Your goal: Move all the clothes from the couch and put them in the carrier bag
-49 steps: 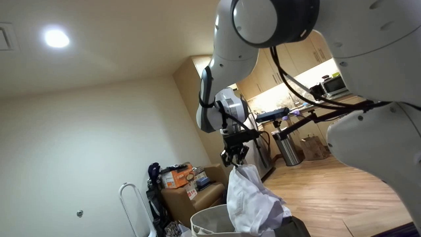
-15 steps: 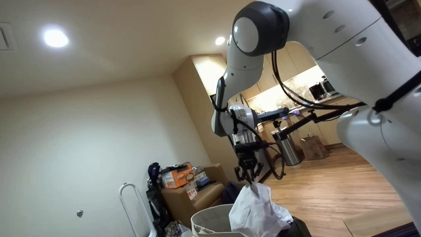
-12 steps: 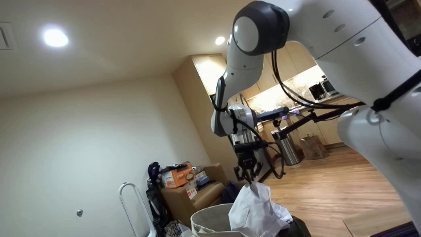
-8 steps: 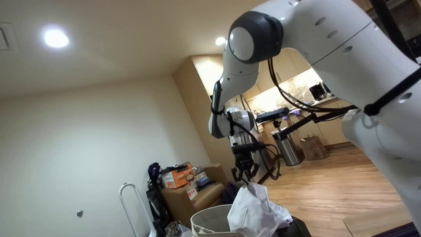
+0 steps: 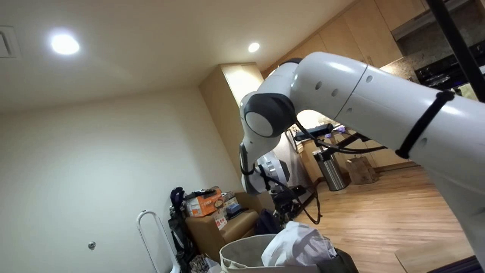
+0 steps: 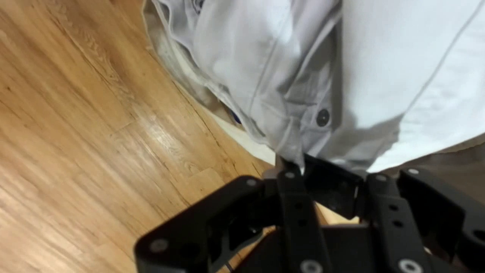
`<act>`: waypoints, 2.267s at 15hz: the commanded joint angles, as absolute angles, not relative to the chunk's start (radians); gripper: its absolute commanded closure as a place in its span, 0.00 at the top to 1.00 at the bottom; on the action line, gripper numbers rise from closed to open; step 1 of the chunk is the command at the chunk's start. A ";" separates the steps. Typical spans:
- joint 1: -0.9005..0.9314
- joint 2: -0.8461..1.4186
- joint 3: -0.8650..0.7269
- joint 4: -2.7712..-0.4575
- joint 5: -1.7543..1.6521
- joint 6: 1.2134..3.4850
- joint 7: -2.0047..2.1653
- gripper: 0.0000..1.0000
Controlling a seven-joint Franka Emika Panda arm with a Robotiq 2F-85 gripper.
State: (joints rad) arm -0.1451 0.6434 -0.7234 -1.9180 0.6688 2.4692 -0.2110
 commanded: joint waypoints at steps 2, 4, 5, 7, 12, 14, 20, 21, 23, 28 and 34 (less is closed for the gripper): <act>-0.355 0.622 -0.493 -1.872 0.518 2.529 -0.149 0.04; -0.389 0.624 -0.467 -1.850 0.514 2.527 -0.153 0.04; -0.412 0.623 -0.431 -1.839 0.507 2.512 -0.157 0.04; -0.472 0.618 -0.319 -1.820 0.512 2.479 -0.184 0.04; -0.545 0.658 -0.118 -1.781 0.518 2.433 -0.325 0.04; -0.547 0.675 -0.090 -1.788 0.496 2.396 -0.371 0.03; -0.521 0.694 -0.110 -1.801 0.416 2.385 -0.323 0.04; -0.516 0.713 -0.118 -1.785 0.382 2.361 -0.341 0.04; -0.514 0.772 -0.131 -1.743 0.325 2.328 -0.356 0.04; -0.467 0.891 -0.191 -1.690 0.169 2.471 -0.291 0.04; -0.487 0.894 -0.169 -1.688 0.159 2.494 -0.287 0.04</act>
State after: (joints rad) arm -0.4680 0.8928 -0.1881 -1.6940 0.1855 2.4949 -0.3030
